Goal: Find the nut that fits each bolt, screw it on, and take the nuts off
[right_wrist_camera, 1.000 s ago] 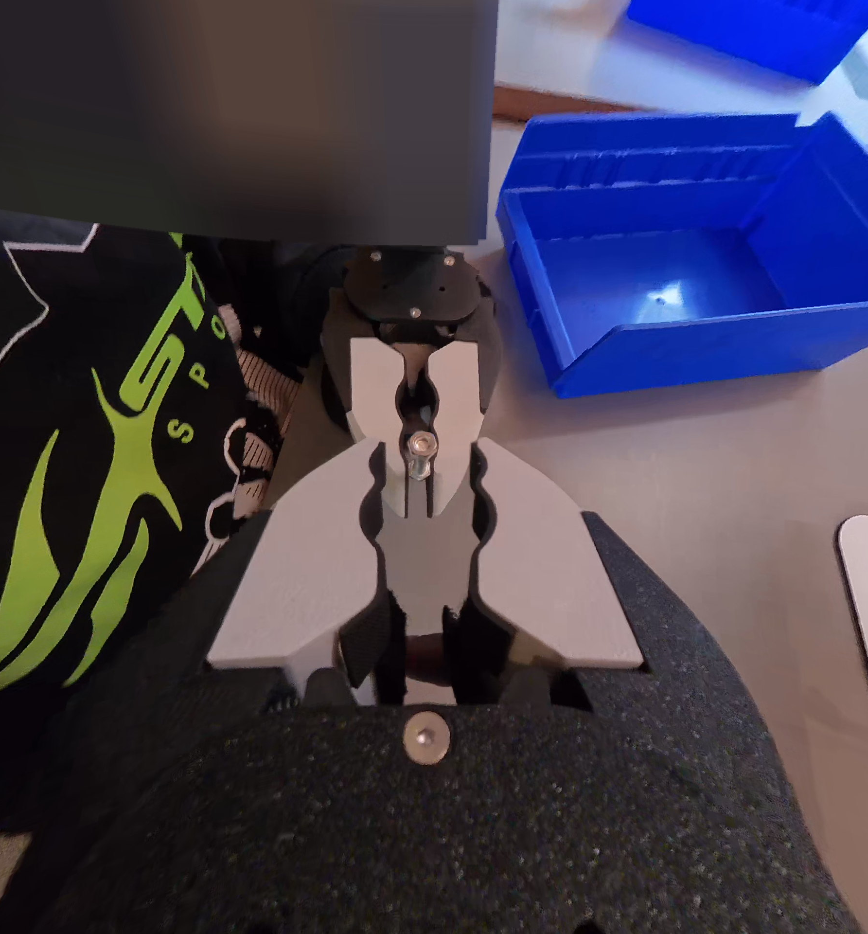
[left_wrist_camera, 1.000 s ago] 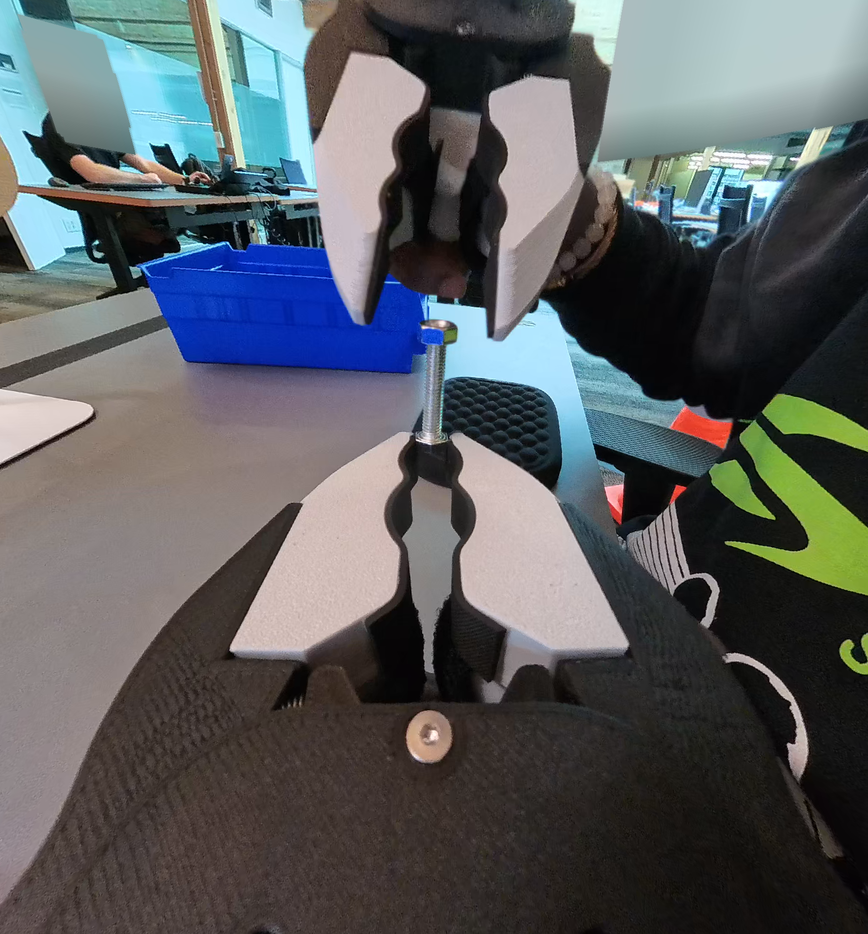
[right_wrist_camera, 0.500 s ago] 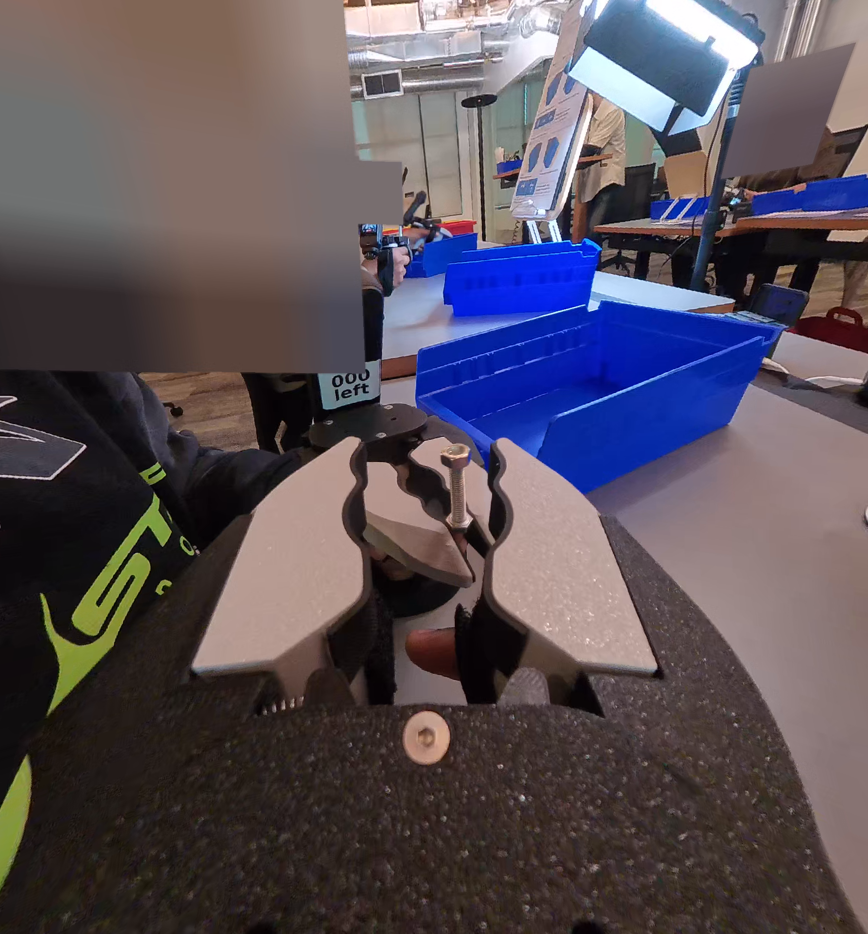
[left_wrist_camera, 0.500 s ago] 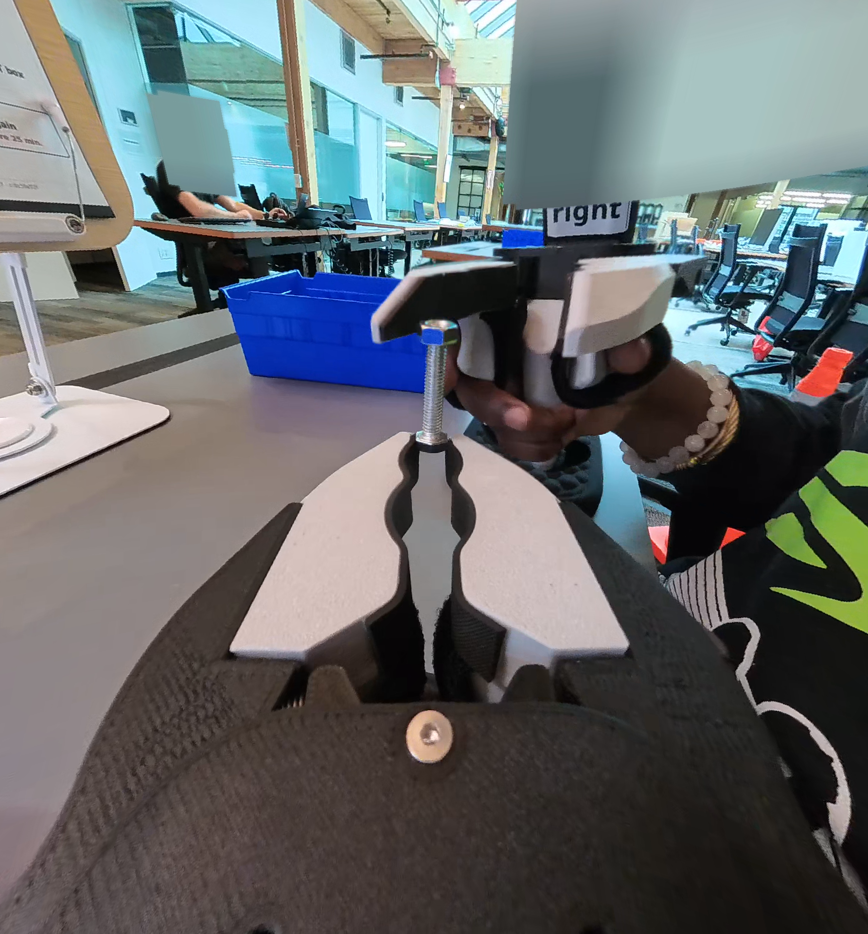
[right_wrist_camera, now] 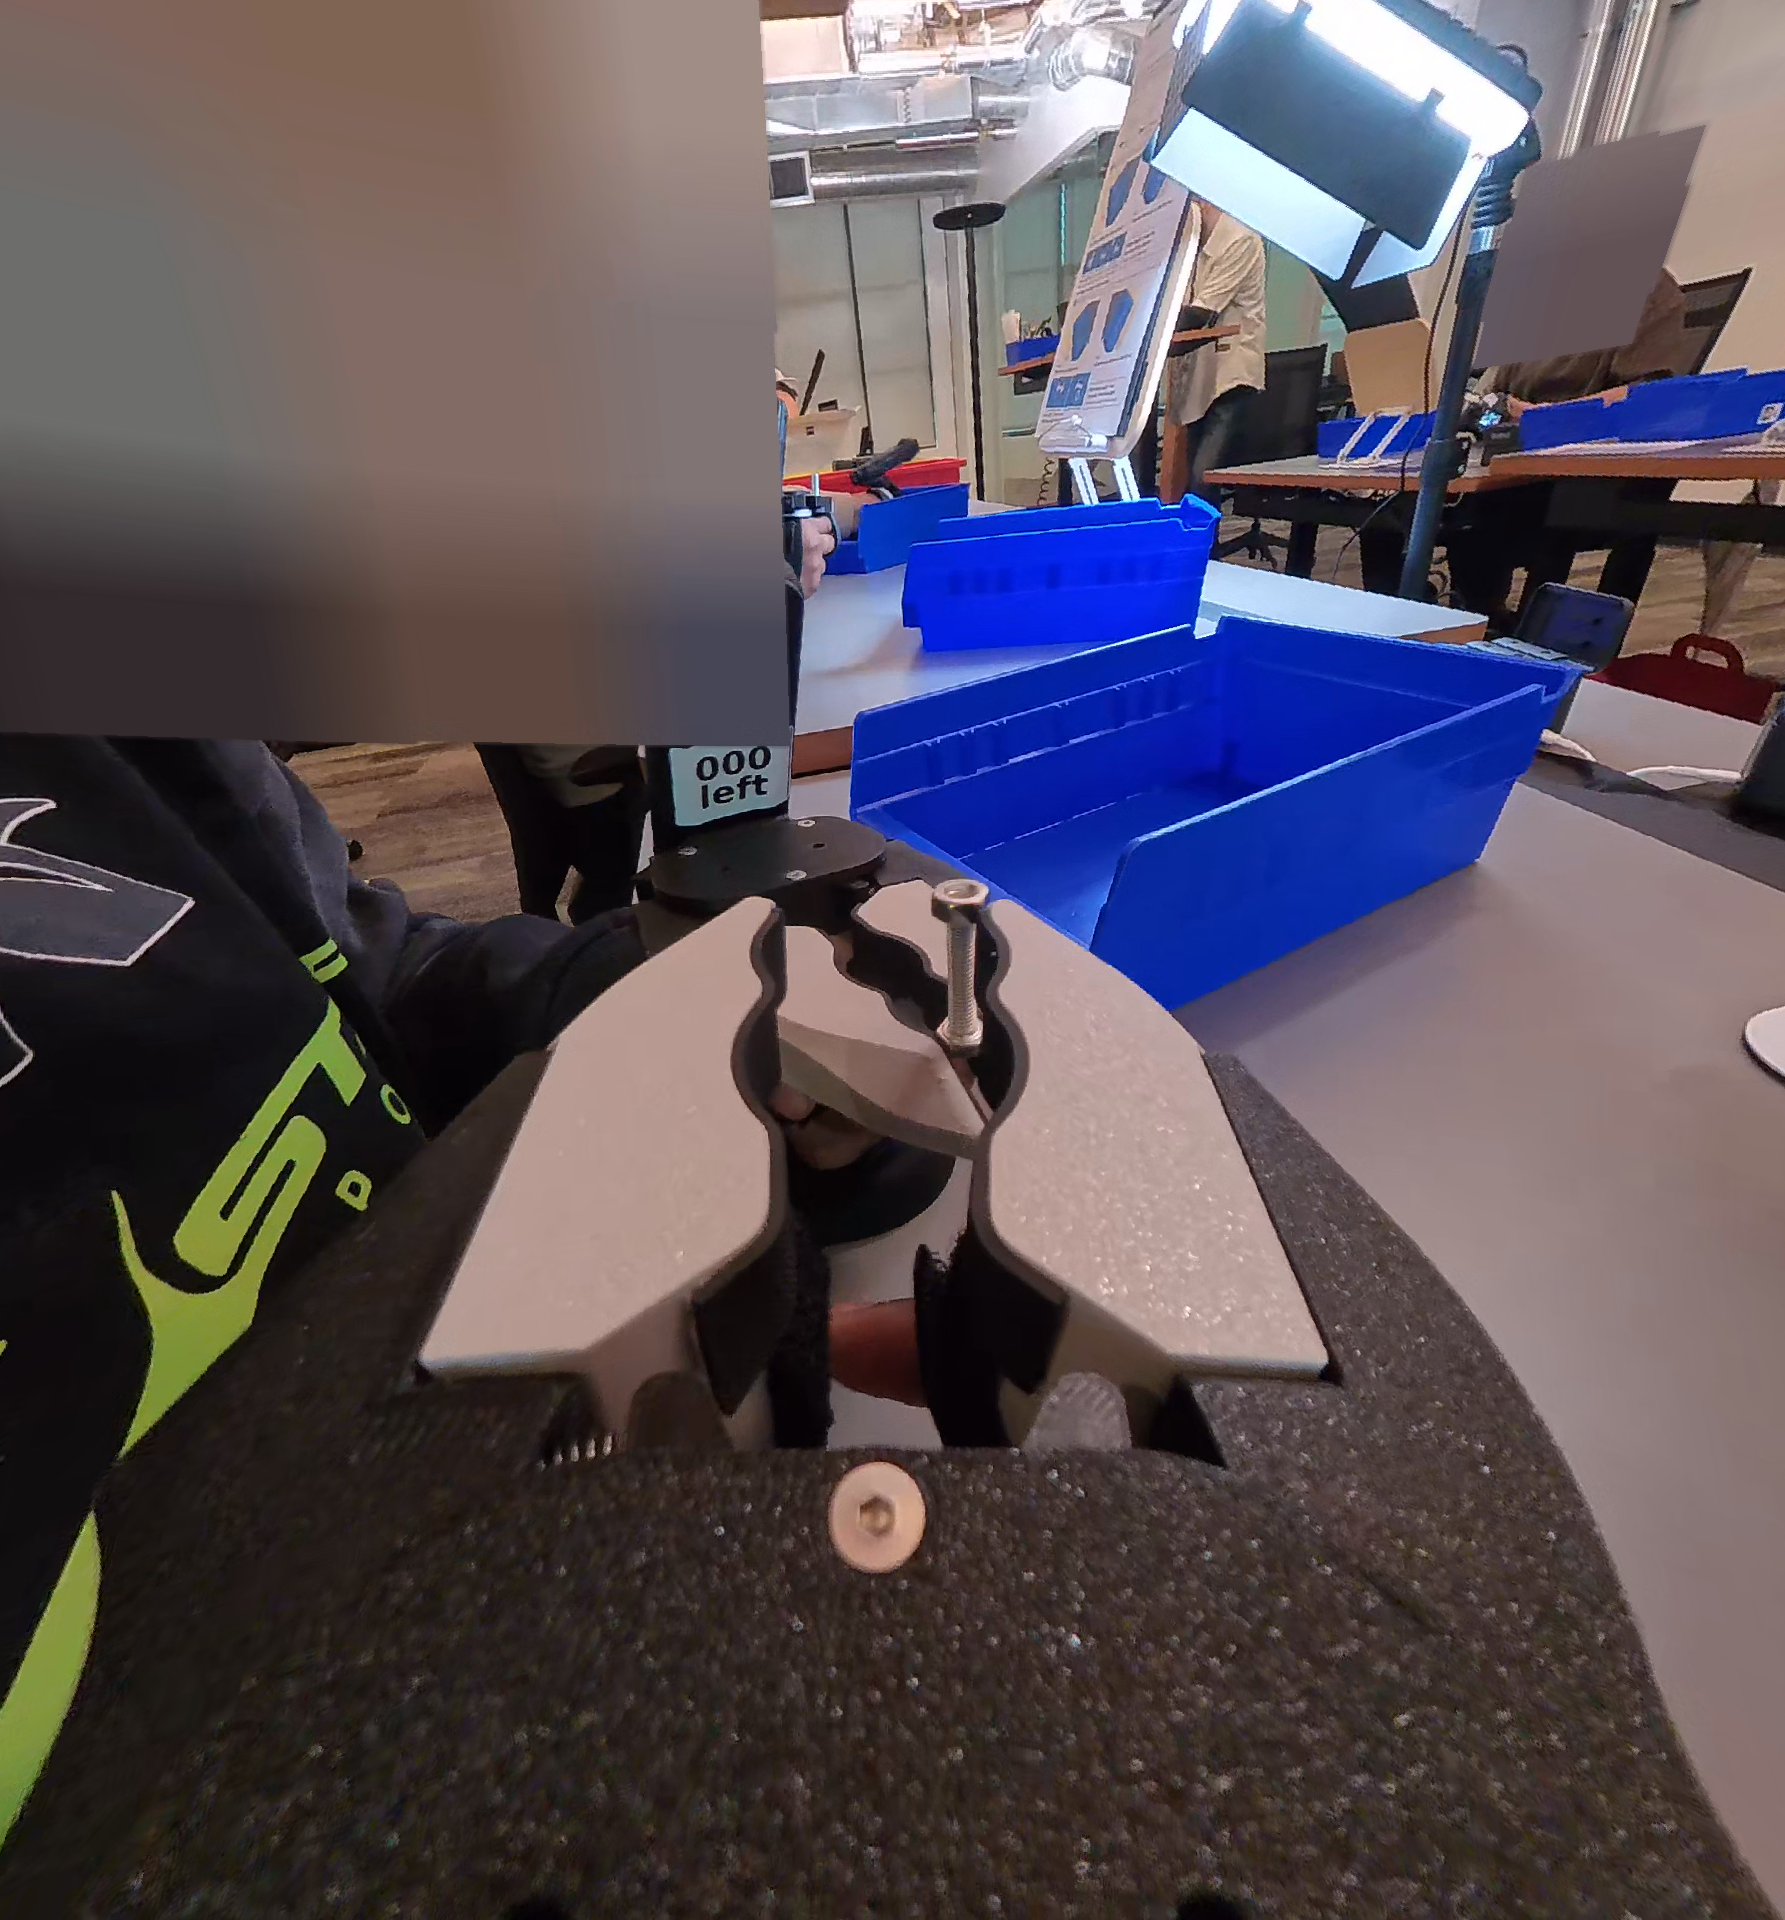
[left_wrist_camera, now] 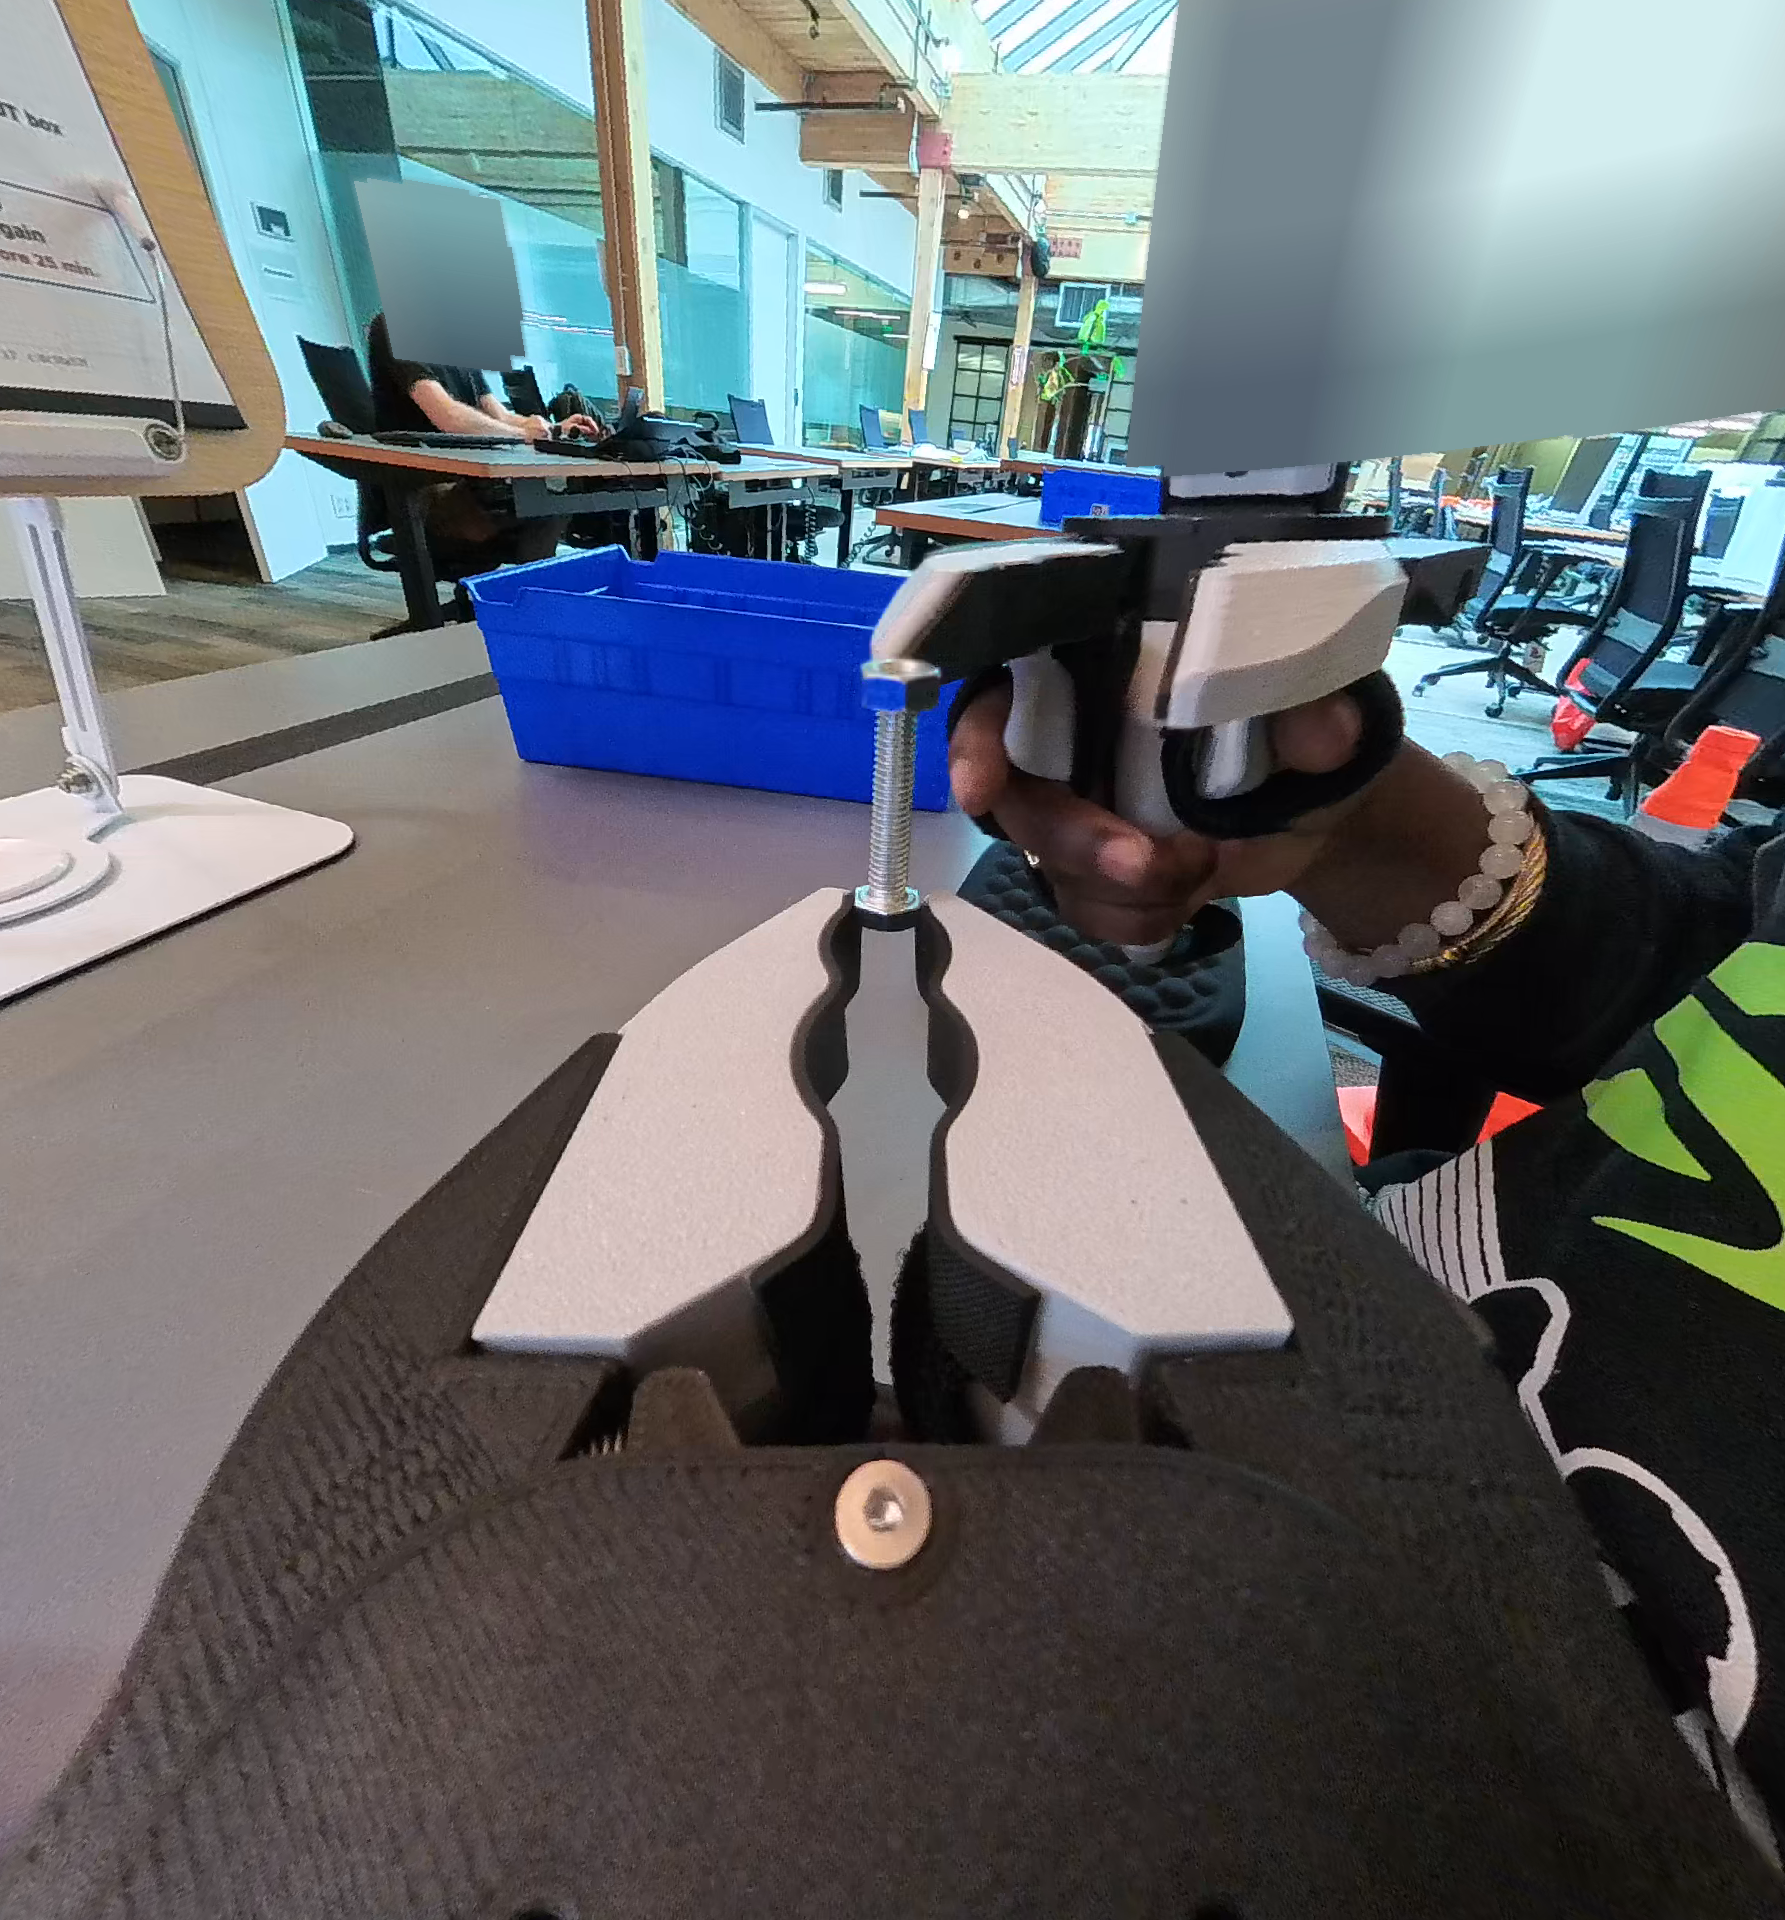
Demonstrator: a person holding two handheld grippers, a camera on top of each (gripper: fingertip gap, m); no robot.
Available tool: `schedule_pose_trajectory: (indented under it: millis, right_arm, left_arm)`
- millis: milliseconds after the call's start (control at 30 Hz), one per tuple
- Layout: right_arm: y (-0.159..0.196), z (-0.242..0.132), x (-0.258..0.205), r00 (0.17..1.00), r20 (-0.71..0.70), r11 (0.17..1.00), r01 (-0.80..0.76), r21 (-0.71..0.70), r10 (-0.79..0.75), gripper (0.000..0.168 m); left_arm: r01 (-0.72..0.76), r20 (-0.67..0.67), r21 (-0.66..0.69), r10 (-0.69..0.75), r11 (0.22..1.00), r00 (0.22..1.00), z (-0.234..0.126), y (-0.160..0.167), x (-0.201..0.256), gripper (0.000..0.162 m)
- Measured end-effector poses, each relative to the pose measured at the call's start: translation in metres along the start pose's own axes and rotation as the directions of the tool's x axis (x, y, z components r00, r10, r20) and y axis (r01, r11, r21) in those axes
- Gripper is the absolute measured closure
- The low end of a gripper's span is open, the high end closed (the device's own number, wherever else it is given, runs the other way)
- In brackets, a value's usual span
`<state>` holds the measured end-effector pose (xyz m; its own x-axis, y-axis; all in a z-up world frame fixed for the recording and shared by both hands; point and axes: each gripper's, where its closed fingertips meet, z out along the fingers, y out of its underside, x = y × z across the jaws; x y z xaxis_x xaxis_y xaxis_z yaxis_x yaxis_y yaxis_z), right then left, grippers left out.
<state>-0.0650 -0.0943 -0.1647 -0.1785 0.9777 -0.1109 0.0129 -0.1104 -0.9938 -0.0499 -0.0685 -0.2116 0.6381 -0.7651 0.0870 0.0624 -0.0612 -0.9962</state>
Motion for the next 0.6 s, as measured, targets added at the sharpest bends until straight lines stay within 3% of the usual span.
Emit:
schedule_pose_trajectory:
  millis: [333,600]
  right_arm:
    - [0.0015,0.006,0.001,1.0,-0.002,1.0,0.02,-0.007,-0.02,0.126]
    - [0.0013,-0.0038,-0.0026,1.0,-0.008,1.0,0.021,0.001,-0.021,0.136]
  left_arm:
    - [-0.014,-0.007,-0.018,0.014,1.0,1.0,0.0016,0.0027,0.0021,0.152]
    - [0.002,0.003,-0.016,-0.002,1.0,1.0,0.0013,0.0024,-0.0005,0.152]
